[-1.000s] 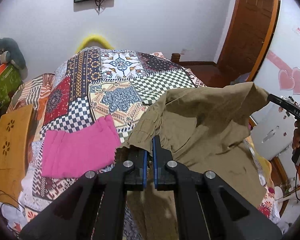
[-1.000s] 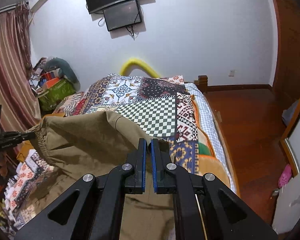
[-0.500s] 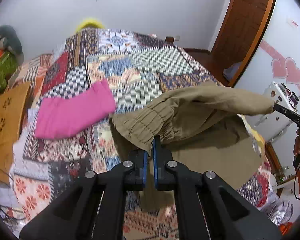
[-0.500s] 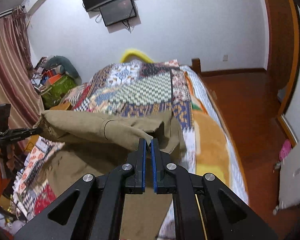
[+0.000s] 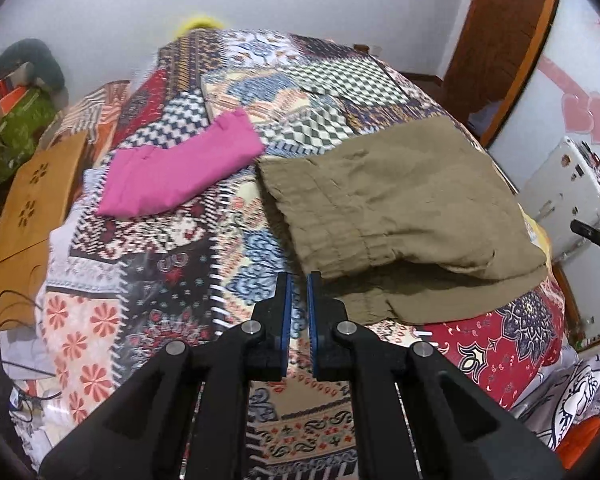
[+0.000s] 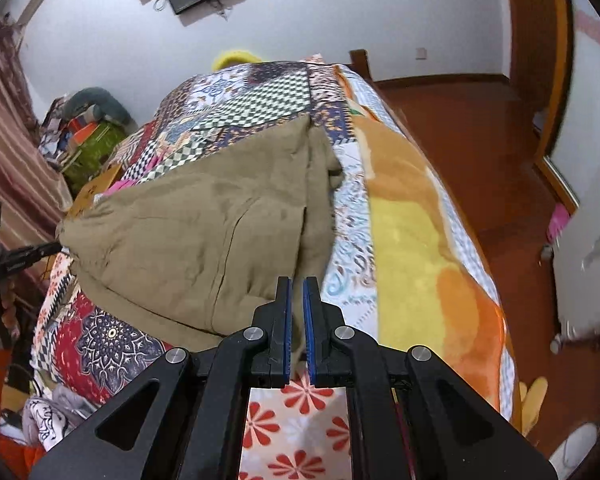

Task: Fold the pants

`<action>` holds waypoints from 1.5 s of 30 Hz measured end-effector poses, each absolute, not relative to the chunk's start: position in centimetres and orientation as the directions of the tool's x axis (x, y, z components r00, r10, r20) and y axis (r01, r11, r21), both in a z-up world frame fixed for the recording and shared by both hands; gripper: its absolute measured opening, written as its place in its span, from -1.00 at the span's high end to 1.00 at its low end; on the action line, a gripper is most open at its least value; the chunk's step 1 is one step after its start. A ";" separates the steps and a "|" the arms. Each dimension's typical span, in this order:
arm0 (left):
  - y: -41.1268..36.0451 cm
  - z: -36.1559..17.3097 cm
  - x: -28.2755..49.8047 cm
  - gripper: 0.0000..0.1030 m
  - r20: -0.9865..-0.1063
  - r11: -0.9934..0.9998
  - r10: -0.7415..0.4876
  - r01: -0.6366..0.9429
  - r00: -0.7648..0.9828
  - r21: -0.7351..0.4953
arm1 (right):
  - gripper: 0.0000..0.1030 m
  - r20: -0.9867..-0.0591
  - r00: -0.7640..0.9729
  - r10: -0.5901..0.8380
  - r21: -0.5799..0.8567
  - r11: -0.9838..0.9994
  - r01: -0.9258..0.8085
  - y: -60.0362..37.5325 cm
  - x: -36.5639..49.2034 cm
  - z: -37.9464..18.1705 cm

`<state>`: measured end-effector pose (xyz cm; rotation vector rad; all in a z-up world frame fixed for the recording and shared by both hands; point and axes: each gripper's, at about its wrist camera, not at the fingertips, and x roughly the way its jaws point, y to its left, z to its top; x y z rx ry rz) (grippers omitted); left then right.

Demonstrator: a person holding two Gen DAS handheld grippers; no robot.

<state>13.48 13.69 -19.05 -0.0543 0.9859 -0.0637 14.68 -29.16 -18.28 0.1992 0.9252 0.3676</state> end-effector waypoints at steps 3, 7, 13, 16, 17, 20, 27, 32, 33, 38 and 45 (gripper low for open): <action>14.3 -17.9 13.7 0.89 -0.815 0.996 -0.075 0.005 0.574 -0.088 | 0.89 -0.741 0.556 0.376 0.307 0.927 -0.217 -29.3 14.8 -18.0; 13.2 -16.8 15.0 0.89 -0.799 0.995 -0.093 0.029 0.594 -0.094 | 0.88 -0.736 0.549 0.397 0.311 0.918 -0.247 -28.3 15.5 -18.1; 9.7 -19.0 17.0 0.88 -0.828 0.992 -0.125 0.093 0.546 -0.088 | 0.69 -0.756 0.484 0.440 0.312 0.893 -0.323 -24.8 16.7 -19.9; 8.3 -21.4 17.2 0.88 -0.864 0.989 -0.128 0.126 0.487 -0.076 | 0.69 -0.785 0.437 0.439 0.303 0.888 -0.346 -23.5 16.7 -21.6; 8.1 -22.2 17.2 0.88 -0.876 0.989 -0.129 0.127 0.465 -0.078 | 0.69 -0.802 0.414 0.430 0.296 0.889 -0.350 -23.2 16.6 -22.3; 8.2 -23.5 16.5 0.87 -0.871 0.988 -0.144 0.124 0.469 -0.096 | 0.69 -0.846 0.341 0.409 0.287 0.889 -0.356 -22.9 15.9 -24.7; 9.0 -22.1 16.2 0.81 -0.860 0.986 -0.166 0.089 0.482 -0.140 | 0.69 -0.845 0.379 0.376 0.264 0.911 -0.315 -24.7 14.9 -23.7; 11.5 -20.4 15.2 -0.01 -0.827 0.993 -0.092 -0.011 0.555 -0.118 | 0.10 -0.829 0.434 0.353 0.269 0.931 -0.246 -27.5 13.8 -22.5; 11.8 -20.3 15.0 -0.06 -0.822 0.993 -0.077 -0.026 0.564 -0.111 | 0.10 -0.827 0.438 0.351 0.272 0.933 -0.234 -27.7 13.6 -22.4; 13.1 -21.3 14.5 -0.07 -0.836 0.987 -0.098 -0.058 0.539 -0.153 | 0.10 -0.829 0.434 0.353 0.286 0.934 -0.215 -27.7 12.8 -22.5; 12.5 -22.7 14.4 -0.08 -0.844 0.984 -0.105 -0.067 0.525 -0.164 | 0.10 -0.841 0.392 0.372 0.302 0.925 -0.231 -25.5 13.5 -23.9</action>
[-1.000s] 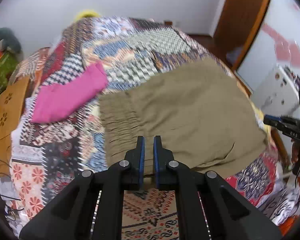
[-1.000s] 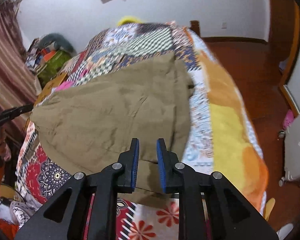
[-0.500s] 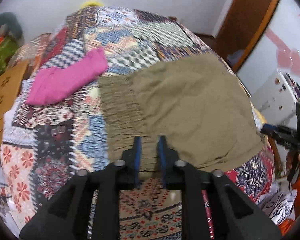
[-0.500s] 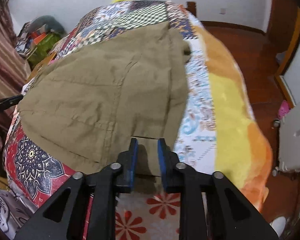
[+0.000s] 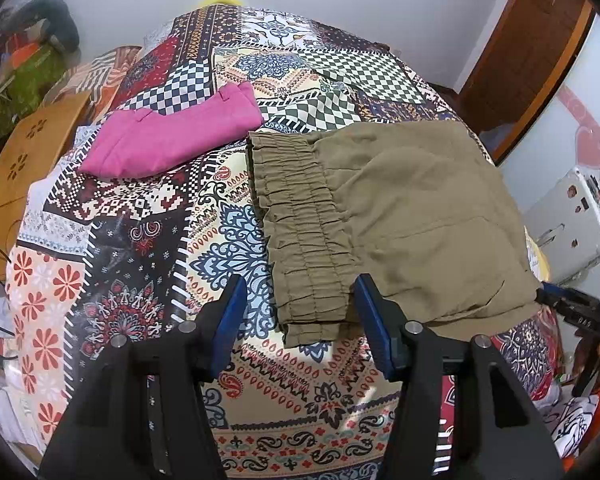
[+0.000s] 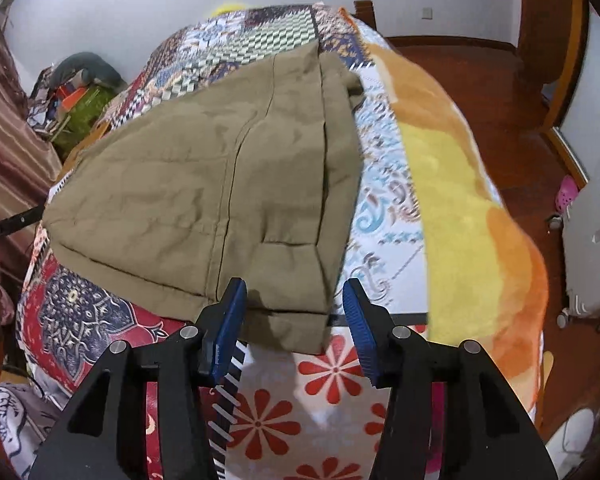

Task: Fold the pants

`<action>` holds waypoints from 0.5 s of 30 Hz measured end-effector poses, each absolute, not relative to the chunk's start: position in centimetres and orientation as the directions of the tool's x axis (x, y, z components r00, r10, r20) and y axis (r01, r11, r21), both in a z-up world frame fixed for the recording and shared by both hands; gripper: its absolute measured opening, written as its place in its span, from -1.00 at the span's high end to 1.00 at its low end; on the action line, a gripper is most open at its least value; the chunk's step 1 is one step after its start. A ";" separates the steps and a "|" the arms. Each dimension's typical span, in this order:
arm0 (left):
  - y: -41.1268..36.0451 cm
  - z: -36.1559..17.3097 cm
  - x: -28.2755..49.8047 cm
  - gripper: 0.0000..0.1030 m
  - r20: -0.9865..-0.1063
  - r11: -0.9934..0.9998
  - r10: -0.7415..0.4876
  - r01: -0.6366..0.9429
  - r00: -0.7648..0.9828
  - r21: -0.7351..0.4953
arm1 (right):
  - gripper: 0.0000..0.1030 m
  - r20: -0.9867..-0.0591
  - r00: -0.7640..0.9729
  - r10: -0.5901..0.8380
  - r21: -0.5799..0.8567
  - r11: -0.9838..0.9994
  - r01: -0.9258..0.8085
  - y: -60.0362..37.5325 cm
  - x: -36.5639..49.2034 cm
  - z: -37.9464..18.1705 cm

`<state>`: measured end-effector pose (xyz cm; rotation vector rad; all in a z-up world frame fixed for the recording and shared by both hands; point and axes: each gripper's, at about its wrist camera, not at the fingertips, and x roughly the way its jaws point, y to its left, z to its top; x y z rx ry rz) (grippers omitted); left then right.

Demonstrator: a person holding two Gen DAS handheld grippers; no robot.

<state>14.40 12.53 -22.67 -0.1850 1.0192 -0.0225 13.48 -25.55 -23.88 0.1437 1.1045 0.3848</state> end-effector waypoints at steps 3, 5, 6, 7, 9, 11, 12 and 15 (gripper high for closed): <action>12.5 -23.1 14.7 -0.08 -0.851 0.980 -0.123 -0.075 0.511 -0.186 | 0.10 -0.839 0.388 0.382 0.318 0.922 -0.221 -25.6 13.5 -24.3; 12.6 -23.3 14.9 -0.08 -0.849 0.975 -0.145 -0.073 0.508 -0.210 | 0.10 -0.834 0.387 0.394 0.333 0.918 -0.215 -25.9 13.4 -24.4; 12.6 -23.4 15.0 -0.08 -0.847 0.972 -0.160 -0.071 0.506 -0.226 | 0.10 -0.831 0.386 0.401 0.343 0.915 -0.212 -25.9 13.4 -24.4; 12.6 -23.5 15.1 -0.08 -0.847 0.970 -0.169 -0.069 0.504 -0.234 | 0.10 -0.829 0.385 0.405 0.349 0.913 -0.209 -26.0 13.4 -24.5; 12.2 -23.5 15.2 -0.08 -0.851 0.970 -0.168 -0.068 0.498 -0.231 | 0.11 -0.826 0.382 0.415 0.361 0.909 -0.207 -26.2 13.4 -24.6; 11.8 -23.5 15.3 0.06 -0.851 0.973 -0.166 -0.056 0.497 -0.223 | 0.18 -0.822 0.387 0.417 0.362 0.908 -0.209 -26.0 13.5 -24.6; 11.4 -23.4 15.3 0.08 -0.851 0.976 -0.161 -0.048 0.499 -0.213 | 0.20 -0.822 0.396 0.409 0.352 0.912 -0.210 -25.9 13.4 -24.5; 10.7 -22.9 15.2 0.11 -0.849 0.987 -0.116 -0.033 0.516 -0.155 | 0.43 -0.824 0.425 0.375 0.309 0.926 -0.218 -25.7 13.3 -24.1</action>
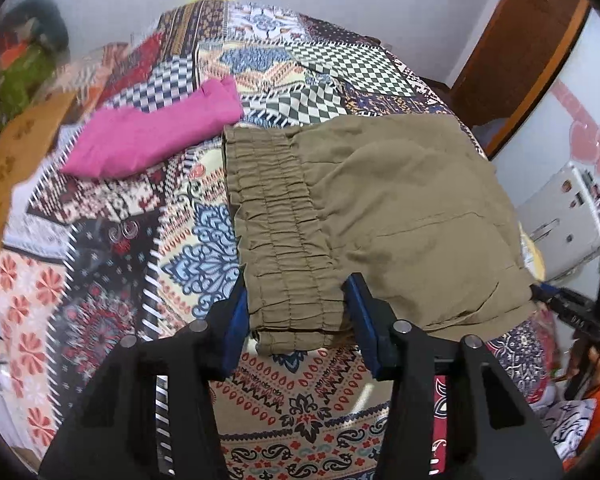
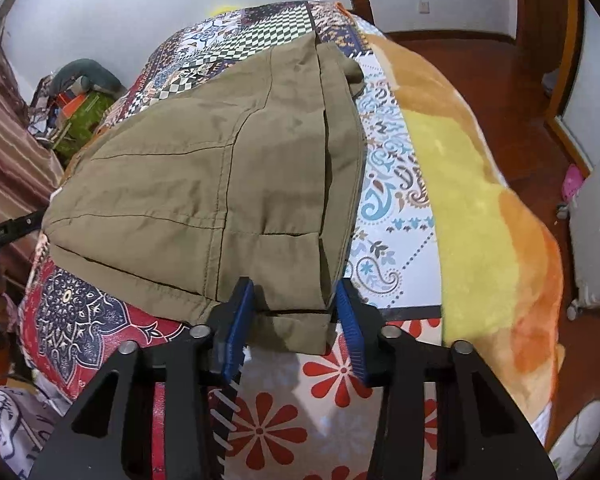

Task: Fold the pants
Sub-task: 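Smooth the folded pants edge with both grippers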

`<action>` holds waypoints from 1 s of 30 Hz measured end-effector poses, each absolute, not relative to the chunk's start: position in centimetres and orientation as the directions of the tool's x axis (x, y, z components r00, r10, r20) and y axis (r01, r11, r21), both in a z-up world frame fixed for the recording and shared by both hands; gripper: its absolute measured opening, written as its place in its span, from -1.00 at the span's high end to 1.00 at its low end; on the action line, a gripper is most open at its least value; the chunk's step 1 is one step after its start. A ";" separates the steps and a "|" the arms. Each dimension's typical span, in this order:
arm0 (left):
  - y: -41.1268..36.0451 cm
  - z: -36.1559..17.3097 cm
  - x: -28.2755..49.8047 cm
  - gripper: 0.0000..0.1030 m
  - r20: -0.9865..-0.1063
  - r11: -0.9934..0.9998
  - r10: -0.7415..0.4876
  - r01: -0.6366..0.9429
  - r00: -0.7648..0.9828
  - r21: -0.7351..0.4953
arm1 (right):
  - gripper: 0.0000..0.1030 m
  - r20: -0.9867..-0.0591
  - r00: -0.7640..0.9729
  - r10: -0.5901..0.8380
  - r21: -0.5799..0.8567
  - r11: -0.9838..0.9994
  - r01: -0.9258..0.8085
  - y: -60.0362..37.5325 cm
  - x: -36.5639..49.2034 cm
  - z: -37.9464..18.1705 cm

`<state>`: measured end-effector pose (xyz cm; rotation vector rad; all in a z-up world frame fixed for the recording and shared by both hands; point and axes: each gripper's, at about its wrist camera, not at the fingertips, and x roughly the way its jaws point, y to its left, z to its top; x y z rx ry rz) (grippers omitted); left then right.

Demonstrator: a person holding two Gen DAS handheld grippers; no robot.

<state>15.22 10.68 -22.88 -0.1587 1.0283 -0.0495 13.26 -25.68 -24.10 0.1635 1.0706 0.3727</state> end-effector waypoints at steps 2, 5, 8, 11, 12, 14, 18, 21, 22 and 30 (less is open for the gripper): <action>10.3 -22.6 15.1 0.15 -0.844 0.991 -0.101 -0.020 0.526 -0.131 | 0.62 -0.820 0.442 0.364 0.295 0.930 -0.219 -25.8 13.3 -23.9; 10.2 -21.9 14.8 0.17 -0.830 0.993 -0.094 -0.005 0.550 -0.116 | 0.77 -0.806 0.458 0.375 0.303 0.926 -0.226 -25.9 13.3 -23.5; 10.5 -21.4 14.7 0.19 -0.816 0.990 -0.116 -0.002 0.566 -0.142 | 0.82 -0.793 0.483 0.370 0.278 0.927 -0.253 -25.4 13.0 -22.7; 10.8 -20.9 14.7 0.20 -0.808 0.987 -0.131 -0.004 0.574 -0.163 | 0.84 -0.790 0.496 0.359 0.251 0.929 -0.273 -25.1 12.8 -22.3; 10.9 -20.7 14.6 0.20 -0.805 0.985 -0.137 -0.004 0.578 -0.171 | 0.84 -0.788 0.499 0.359 0.252 0.929 -0.271 -25.2 12.9 -22.1; 10.8 -20.3 14.4 0.20 -0.799 0.985 -0.142 0.001 0.585 -0.175 | 0.84 -0.779 0.512 0.362 0.262 0.930 -0.259 -25.7 12.8 -21.8; 10.4 -20.0 14.0 0.21 -0.796 0.984 -0.151 0.014 0.586 -0.176 | 0.85 -0.763 0.535 0.362 0.279 0.932 -0.232 -27.0 12.2 -20.9; 10.1 -20.3 13.8 0.21 -0.801 0.987 -0.144 0.022 0.581 -0.162 | 0.85 -0.770 0.532 0.352 0.269 0.935 -0.230 -26.9 11.9 -20.9; 10.1 -20.6 13.8 0.21 -0.806 0.988 -0.137 0.022 0.576 -0.151 | 0.85 -0.774 0.530 0.346 0.262 0.937 -0.230 -26.8 11.9 -21.2; 11.6 -23.0 14.0 0.13 -0.837 0.974 -0.185 -0.015 0.515 -0.224 | 0.80 -0.827 0.448 0.340 0.272 0.939 -0.210 -26.3 12.4 -24.1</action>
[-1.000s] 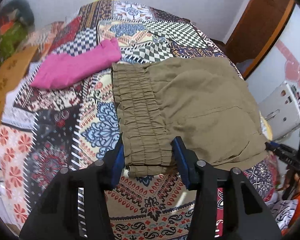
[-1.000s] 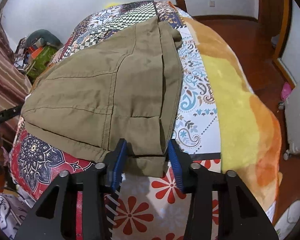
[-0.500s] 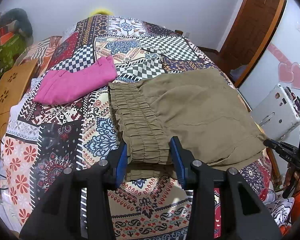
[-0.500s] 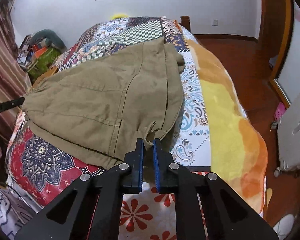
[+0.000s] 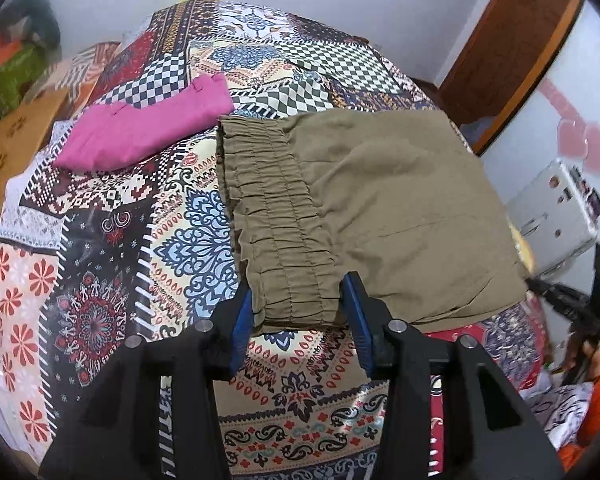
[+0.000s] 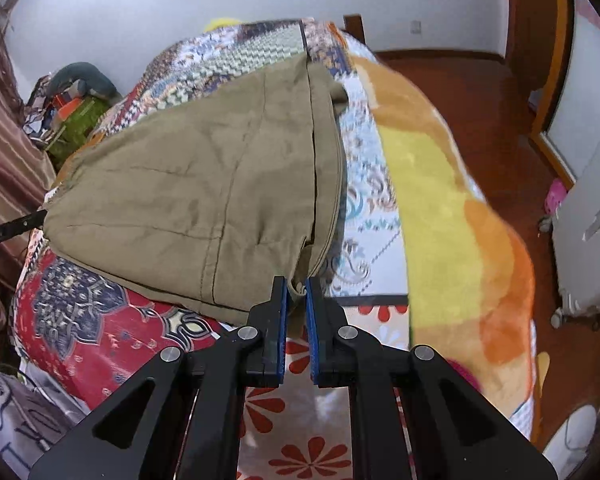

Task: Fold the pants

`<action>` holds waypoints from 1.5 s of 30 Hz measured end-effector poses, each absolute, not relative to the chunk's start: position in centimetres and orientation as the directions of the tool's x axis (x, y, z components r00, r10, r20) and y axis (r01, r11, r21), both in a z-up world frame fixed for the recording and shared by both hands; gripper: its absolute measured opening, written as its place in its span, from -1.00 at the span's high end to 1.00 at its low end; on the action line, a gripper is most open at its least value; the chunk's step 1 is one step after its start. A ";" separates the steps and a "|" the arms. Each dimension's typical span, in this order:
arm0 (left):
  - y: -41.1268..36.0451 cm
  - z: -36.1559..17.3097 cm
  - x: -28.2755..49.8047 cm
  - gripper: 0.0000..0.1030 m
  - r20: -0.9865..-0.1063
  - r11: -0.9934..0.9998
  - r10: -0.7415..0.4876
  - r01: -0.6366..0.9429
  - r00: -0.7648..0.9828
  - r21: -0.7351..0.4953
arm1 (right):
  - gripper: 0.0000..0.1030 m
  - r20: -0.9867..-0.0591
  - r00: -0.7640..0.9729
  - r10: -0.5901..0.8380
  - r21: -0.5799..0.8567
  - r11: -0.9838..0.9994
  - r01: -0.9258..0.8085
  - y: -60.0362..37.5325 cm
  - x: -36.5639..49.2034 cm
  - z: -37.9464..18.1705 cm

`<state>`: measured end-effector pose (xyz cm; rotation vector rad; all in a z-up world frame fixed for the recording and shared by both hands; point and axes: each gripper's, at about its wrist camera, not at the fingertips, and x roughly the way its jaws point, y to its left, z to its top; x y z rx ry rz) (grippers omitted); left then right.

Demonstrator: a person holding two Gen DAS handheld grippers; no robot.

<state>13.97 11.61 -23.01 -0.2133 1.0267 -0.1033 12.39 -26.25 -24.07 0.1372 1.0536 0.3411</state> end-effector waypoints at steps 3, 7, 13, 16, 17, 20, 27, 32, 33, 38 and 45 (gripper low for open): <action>12.0 -21.3 13.7 0.12 -0.824 0.975 -0.183 -0.011 0.537 -0.223 | 0.69 -0.836 0.452 0.313 0.238 0.947 -0.215 -26.4 12.4 -23.2; 10.9 -18.4 13.4 0.12 -0.799 0.997 -0.066 0.006 0.598 -0.078 | 0.61 -0.833 0.496 0.245 0.159 0.965 -0.210 -26.7 12.8 -21.1; 9.1 -17.0 15.4 0.12 -0.784 0.989 -0.144 0.074 0.604 -0.125 | 0.33 -0.779 0.532 0.330 0.201 0.936 -0.288 -24.5 14.5 -19.2; 7.3 -18.2 17.0 0.12 -0.802 0.979 -0.205 0.112 0.561 -0.172 | 0.33 -0.760 0.511 0.402 0.243 0.905 -0.351 -22.1 15.9 -19.0; 6.5 -18.6 17.6 0.12 -0.808 0.975 -0.220 0.129 0.546 -0.179 | 0.33 -0.752 0.500 0.430 0.260 0.890 -0.375 -21.1 16.4 -18.9; 4.4 -19.7 18.6 0.12 -0.821 0.966 -0.256 0.172 0.510 -0.194 | 0.33 -0.739 0.479 0.473 0.270 0.860 -0.433 -18.7 17.2 -18.7; 1.9 -23.4 19.5 0.12 -0.871 0.958 -0.260 0.221 0.417 -0.181 | 0.33 -0.771 0.361 0.524 0.281 0.790 -0.545 -13.2 18.1 -20.9; 2.7 -24.0 17.6 0.12 -0.869 0.957 -0.246 0.251 0.428 -0.147 | 0.31 -0.781 0.333 0.529 0.302 0.786 -0.539 -14.0 17.1 -22.9; 2.9 -23.8 17.2 0.12 -0.868 0.958 -0.239 0.254 0.434 -0.137 | 0.31 -0.778 0.329 0.535 0.316 0.787 -0.530 -14.7 16.9 -23.0; 4.4 -23.3 15.9 0.12 -0.861 0.966 -0.200 0.243 0.468 -0.092 | 0.31 -0.807 0.360 0.467 0.280 0.841 -0.463 -18.3 16.0 -23.6; 4.3 -23.7 15.6 0.12 -0.852 0.967 -0.191 0.242 0.487 -0.078 | 0.27 -0.828 0.363 0.428 0.303 0.885 -0.353 -23.0 14.9 -24.9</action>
